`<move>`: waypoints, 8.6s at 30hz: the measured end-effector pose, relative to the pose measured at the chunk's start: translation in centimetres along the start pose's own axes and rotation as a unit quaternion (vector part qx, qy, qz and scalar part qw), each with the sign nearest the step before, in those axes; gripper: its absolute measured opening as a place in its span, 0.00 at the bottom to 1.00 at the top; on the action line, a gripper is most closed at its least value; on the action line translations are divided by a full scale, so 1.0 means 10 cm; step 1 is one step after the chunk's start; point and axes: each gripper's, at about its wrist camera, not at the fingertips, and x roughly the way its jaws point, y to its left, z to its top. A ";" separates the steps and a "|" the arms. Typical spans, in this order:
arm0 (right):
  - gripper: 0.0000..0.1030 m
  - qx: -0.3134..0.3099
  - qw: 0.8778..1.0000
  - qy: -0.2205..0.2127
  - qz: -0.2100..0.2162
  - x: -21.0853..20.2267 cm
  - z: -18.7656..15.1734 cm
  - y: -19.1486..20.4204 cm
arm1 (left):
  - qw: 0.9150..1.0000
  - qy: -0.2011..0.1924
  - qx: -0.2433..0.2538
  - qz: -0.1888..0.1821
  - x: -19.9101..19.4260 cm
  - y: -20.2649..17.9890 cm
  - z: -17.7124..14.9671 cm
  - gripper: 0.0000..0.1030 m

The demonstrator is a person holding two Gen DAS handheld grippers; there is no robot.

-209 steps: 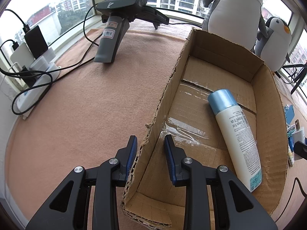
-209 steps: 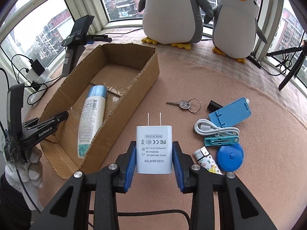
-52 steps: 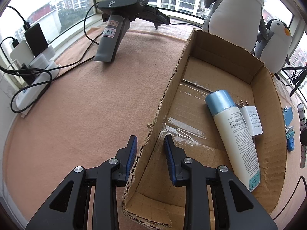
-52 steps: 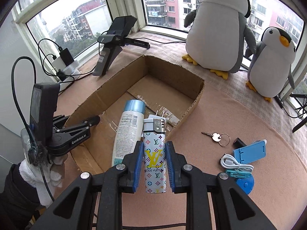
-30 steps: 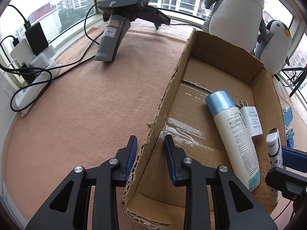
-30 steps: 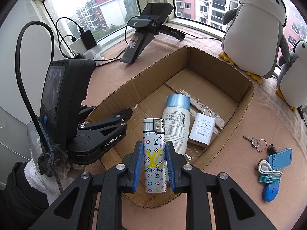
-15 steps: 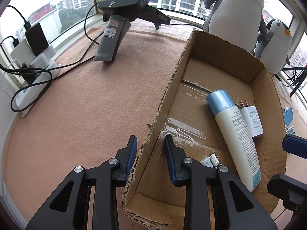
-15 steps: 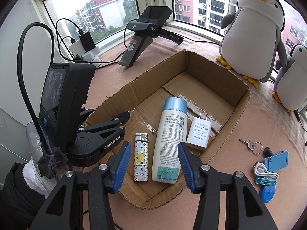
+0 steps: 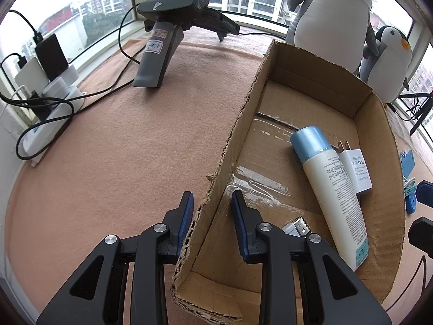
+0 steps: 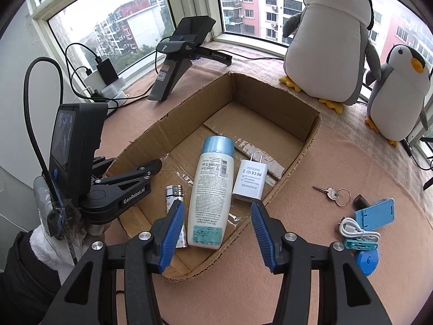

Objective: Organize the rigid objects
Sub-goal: 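Carry the lighter into the box and open the right gripper, then move the right gripper to the blue tape measure and grasp it, then carry the blue tape measure into the box and open the right gripper, then move the right gripper back to the white USB cable, then close the right gripper on the white USB cable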

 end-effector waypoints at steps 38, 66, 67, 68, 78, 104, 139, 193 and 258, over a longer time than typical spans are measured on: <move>0.55 0.155 0.978 0.064 -0.123 0.03 -0.86 -1.74 | 1.000 0.002 0.004 0.005 -0.02 0.01 -0.01 0.26; 0.45 0.191 0.973 0.066 -0.115 -0.01 -1.02 -1.77 | 1.000 0.003 0.005 0.006 -0.02 0.01 -0.01 0.26; 0.45 0.192 0.973 0.063 -0.115 -0.04 -1.03 -1.76 | 1.000 0.003 0.005 0.006 -0.02 0.01 -0.01 0.26; 0.45 0.192 0.973 0.056 -0.115 -0.10 -1.03 -1.73 | 1.000 0.003 0.005 0.007 -0.02 0.01 -0.01 0.26; 0.45 0.168 0.980 0.017 -0.105 -0.33 -0.79 -1.46 | 1.000 0.002 0.003 0.005 -0.03 0.00 0.00 0.26; 0.45 0.052 0.997 -0.018 -0.045 0.05 0.38 -0.41 | 1.000 0.002 0.003 0.005 -0.03 0.00 0.00 0.26; 0.63 0.047 0.998 -0.004 -0.052 0.25 0.49 -0.25 | 1.000 0.002 0.004 0.007 -0.04 -0.03 0.00 0.26; 0.21 0.192 0.977 0.084 -0.037 0.35 -0.13 -1.80 | 1.000 0.003 0.009 0.013 -0.01 -0.02 0.03 0.26; 0.39 0.331 0.936 0.115 -0.028 0.08 -0.82 -2.10 | 1.000 0.001 0.009 0.012 -0.01 -0.03 0.04 0.26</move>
